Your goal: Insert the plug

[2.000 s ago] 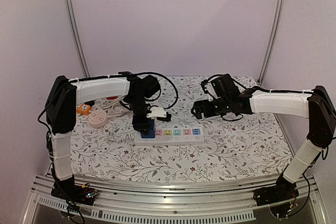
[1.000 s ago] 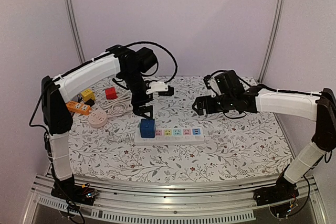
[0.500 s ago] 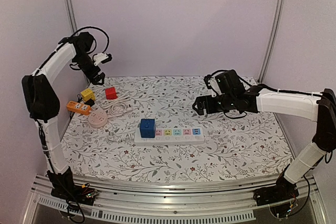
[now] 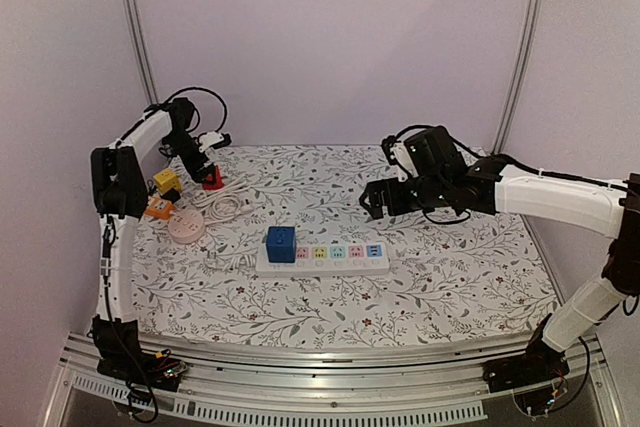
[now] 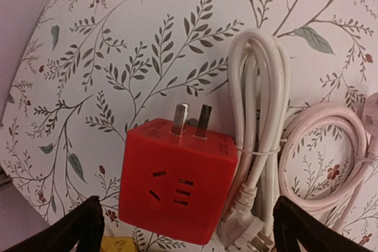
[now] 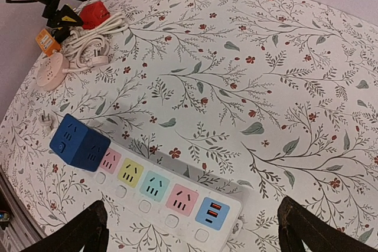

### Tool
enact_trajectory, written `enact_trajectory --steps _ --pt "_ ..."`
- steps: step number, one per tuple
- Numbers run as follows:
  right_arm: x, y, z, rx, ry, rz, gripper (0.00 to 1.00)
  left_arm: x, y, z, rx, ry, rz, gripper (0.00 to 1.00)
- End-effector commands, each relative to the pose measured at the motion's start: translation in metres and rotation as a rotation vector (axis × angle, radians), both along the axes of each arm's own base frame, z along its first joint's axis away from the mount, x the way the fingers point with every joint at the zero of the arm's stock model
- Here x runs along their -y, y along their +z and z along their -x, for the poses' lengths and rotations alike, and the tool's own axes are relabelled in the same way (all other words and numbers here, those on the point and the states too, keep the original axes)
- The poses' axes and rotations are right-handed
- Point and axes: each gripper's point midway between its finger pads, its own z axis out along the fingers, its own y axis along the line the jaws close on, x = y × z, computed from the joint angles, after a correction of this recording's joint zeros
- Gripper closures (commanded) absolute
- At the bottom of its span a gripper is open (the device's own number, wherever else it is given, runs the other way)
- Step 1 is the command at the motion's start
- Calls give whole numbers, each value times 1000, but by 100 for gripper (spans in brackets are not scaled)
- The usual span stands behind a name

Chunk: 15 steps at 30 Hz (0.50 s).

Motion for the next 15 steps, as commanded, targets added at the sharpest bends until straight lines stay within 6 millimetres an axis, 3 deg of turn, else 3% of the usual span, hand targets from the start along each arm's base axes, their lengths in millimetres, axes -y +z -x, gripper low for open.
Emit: enact_trajectory --steps 1,6,15 --pt "-4 6 3 4 -9 36 1 6 -16 -26 40 -6 36 1" --pt "-12 11 4 11 6 41 1 10 -32 -32 31 13 89 6" --pt "-20 11 3 13 28 53 1 12 -30 -3 -44 -56 114 30"
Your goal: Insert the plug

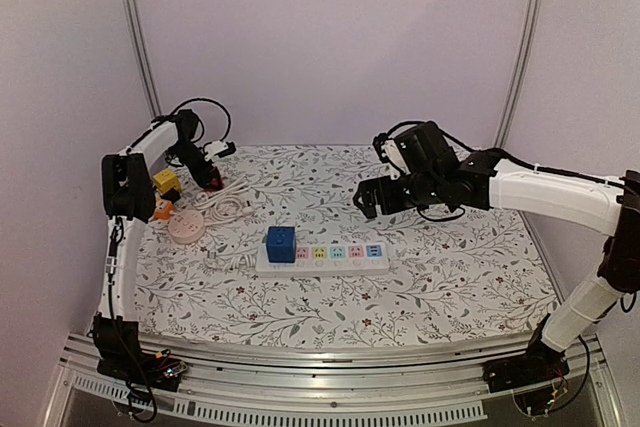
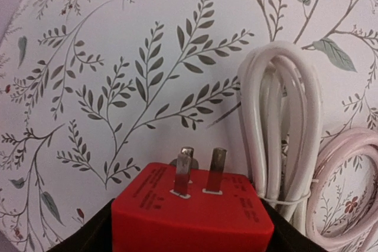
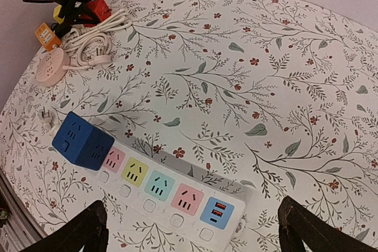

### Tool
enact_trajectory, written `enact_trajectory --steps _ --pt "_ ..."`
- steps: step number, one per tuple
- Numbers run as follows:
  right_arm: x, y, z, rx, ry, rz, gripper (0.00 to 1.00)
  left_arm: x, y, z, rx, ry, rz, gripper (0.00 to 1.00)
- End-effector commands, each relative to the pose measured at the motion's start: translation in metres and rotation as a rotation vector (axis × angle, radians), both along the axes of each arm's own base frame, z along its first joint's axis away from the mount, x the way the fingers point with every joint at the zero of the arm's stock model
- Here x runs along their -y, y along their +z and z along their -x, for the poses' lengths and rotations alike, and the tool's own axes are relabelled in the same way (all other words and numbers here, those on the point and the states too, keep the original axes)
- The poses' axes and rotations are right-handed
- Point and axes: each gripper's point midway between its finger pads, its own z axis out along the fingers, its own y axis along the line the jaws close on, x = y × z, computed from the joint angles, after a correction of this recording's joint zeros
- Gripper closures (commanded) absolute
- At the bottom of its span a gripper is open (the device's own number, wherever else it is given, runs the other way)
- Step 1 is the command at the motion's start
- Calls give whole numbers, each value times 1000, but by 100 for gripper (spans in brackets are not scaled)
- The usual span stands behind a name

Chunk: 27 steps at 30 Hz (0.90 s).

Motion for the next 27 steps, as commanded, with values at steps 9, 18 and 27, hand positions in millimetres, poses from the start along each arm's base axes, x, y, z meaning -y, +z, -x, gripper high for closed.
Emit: enact_trajectory --steps 9,18,27 --pt "-14 0 -3 3 39 23 1 5 23 33 -71 -76 47 98" --pt "-14 30 -6 63 35 -5 1 52 178 70 195 -205 160 100" --pt "-32 96 -3 137 59 -253 1 134 262 235 266 -614 10 100"
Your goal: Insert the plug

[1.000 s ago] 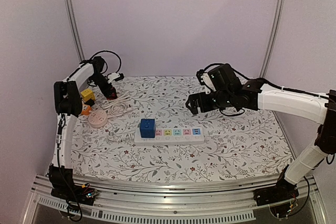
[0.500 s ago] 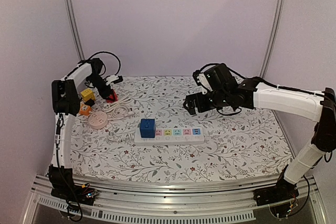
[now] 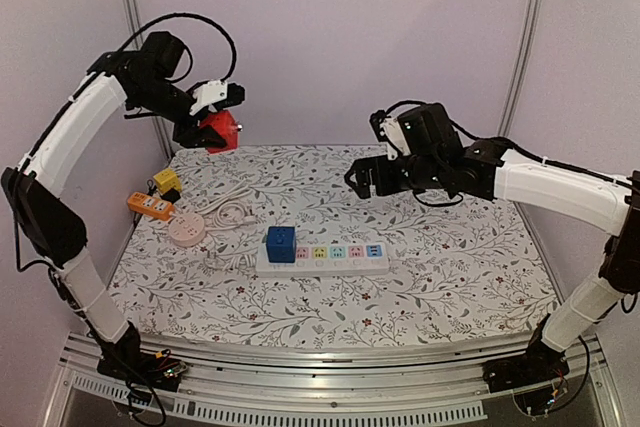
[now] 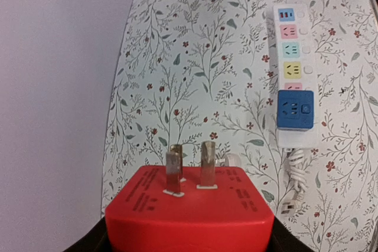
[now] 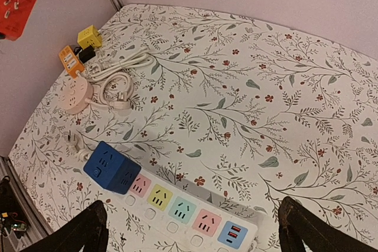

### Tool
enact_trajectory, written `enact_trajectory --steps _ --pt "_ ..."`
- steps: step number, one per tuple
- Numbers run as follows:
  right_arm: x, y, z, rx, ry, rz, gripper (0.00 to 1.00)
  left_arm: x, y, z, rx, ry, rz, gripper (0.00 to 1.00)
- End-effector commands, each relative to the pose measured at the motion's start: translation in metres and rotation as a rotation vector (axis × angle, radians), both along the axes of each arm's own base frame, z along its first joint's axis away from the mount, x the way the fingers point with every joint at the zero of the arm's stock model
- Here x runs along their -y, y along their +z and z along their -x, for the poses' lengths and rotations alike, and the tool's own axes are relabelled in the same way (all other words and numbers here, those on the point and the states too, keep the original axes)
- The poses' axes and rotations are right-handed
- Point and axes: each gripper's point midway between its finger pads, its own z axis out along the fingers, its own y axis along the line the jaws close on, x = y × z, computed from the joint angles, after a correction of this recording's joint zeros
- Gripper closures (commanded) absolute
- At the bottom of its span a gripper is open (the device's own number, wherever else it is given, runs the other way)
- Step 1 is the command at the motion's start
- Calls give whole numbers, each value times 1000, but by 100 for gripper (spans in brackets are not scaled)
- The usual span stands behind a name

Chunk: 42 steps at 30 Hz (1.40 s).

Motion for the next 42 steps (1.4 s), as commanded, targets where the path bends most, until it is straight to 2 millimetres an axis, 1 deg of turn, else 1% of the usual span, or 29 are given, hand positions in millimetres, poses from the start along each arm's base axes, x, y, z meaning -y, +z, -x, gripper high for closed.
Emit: enact_trajectory --steps 1,3,5,7,9,10,12,13,15,16,17,19,21,24,26,29,30,32,35,38,42 --pt "-18 62 8 65 50 -215 1 29 3 82 -80 -189 -117 100" --pt "-26 72 15 58 88 -268 2 39 11 113 -92 -235 -168 100" --pt "-37 79 28 53 152 -306 2 50 17 144 -54 -312 -220 100" --pt "-48 86 43 55 215 -328 1 64 22 167 21 -385 -279 100" --pt "-55 89 56 55 268 -344 1 78 29 182 123 -439 -303 100" --pt "-58 89 61 51 288 -353 1 88 34 184 191 -460 -299 100" --pt "-59 90 70 37 322 -382 1 102 31 187 332 -511 -335 100" --pt "-56 94 74 38 329 -396 1 108 32 186 429 -530 -350 100" --pt "-52 92 80 38 333 -395 1 122 37 184 657 -585 -341 100" --pt "-47 94 83 47 333 -396 1 127 40 184 786 -624 -339 100" --pt "-44 93 86 52 335 -392 1 132 38 182 903 -653 -346 100" --pt "-39 97 94 75 349 -390 1 138 36 178 1111 -690 -380 100" --pt "-40 96 102 92 365 -374 1 143 35 178 1231 -684 -375 100" --pt "-49 94 113 129 382 -347 1 147 41 178 1332 -642 -342 100" --pt "-61 87 117 147 405 -310 1 148 42 177 1371 -621 -337 100" --pt "-76 87 122 182 435 -275 1 148 39 182 1445 -637 -345 100" --pt "-81 85 122 186 444 -262 1 148 34 185 1456 -653 -351 100" --pt "-88 87 126 208 472 -250 1 146 24 189 1451 -683 -363 100" --pt "-98 90 132 232 509 -239 1 145 17 190 1442 -694 -368 100" --pt "-107 91 137 290 534 -211 1 147 17 189 1444 -690 -368 100" --pt "-120 92 131 339 529 -218 1 148 20 186 1442 -670 -368 100"
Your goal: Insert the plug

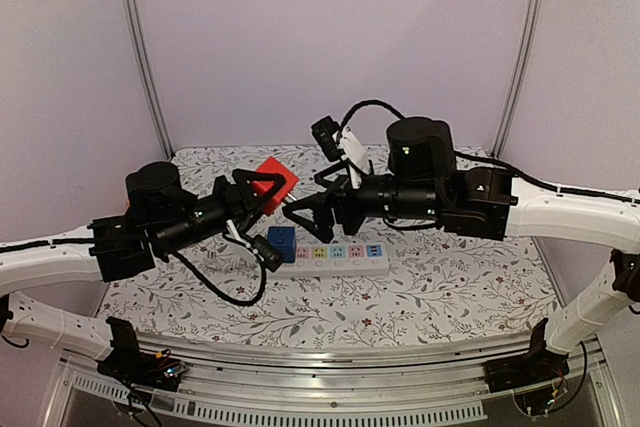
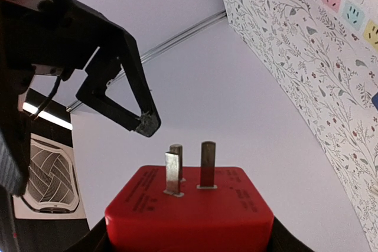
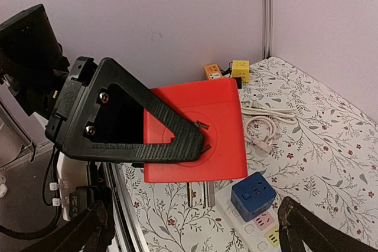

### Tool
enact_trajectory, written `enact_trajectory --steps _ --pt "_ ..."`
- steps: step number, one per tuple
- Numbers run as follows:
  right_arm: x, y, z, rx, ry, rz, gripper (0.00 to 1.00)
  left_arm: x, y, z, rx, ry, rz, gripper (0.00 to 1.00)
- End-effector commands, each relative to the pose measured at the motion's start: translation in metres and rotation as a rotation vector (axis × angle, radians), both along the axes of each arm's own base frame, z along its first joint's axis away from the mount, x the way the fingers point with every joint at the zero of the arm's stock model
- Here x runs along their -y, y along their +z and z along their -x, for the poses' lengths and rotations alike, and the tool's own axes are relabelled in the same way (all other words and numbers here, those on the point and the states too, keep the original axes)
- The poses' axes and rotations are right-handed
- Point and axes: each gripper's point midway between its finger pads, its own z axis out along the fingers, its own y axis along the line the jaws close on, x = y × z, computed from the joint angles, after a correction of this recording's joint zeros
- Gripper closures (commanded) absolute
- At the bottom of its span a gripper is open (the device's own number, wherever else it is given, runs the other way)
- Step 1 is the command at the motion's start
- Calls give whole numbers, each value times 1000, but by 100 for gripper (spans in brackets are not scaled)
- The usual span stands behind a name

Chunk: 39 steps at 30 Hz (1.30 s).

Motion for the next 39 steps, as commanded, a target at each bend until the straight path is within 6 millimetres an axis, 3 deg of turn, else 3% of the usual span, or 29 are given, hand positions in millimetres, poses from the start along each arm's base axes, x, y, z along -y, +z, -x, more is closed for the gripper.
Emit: enact_trajectory --steps 1,10,13,20,22,24,25,26,28,29,32,35,39 --pt "-17 12 -6 90 -10 -31 1 6 16 3 55 -15 43 100" --pt "-42 19 -31 155 -102 -116 1 9 18 7 49 -27 62 100" --pt "-51 17 -34 162 -96 -120 9 10 19 7 46 -22 67 100" --pt "-60 8 -36 168 -81 -110 54 10 22 8 27 -15 91 100" --pt "-60 9 -32 173 -63 -113 72 10 20 10 11 -19 89 100" --pt "-59 11 -28 181 -36 -116 99 9 17 13 -26 -23 85 100" --pt "-59 10 -25 181 -21 -115 100 8 13 16 -60 -26 75 100" --pt "-59 9 -19 184 18 -113 100 6 9 19 -112 -26 62 94" --pt "-55 6 -10 178 104 -112 100 -1 0 30 -252 -32 34 23" --pt "-49 4 -7 168 161 -117 100 -6 -5 36 -321 -30 7 3" --pt "-21 7 10 97 372 -158 100 -19 -5 57 -505 -38 -14 1" --pt "9 13 25 59 538 -183 100 -23 11 89 -712 -117 17 1" --pt "27 16 50 27 710 -179 100 -24 12 121 -823 -238 -46 0"
